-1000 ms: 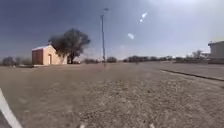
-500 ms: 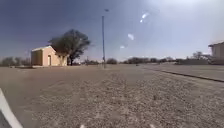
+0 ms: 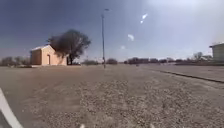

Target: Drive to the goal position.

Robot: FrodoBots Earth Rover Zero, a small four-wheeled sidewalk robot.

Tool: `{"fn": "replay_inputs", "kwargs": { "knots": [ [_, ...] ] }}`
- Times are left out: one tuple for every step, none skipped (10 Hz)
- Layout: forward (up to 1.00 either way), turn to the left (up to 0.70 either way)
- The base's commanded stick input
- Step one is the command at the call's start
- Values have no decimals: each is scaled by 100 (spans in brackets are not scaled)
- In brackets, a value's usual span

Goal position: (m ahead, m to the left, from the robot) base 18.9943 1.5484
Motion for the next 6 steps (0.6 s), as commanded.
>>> {"fn": "replay_inputs", "kwargs": {
  "knots": [
    [70,0],
    [70,0],
    [70,0],
    [70,0],
    [70,0],
    [70,0]
  ]
}}
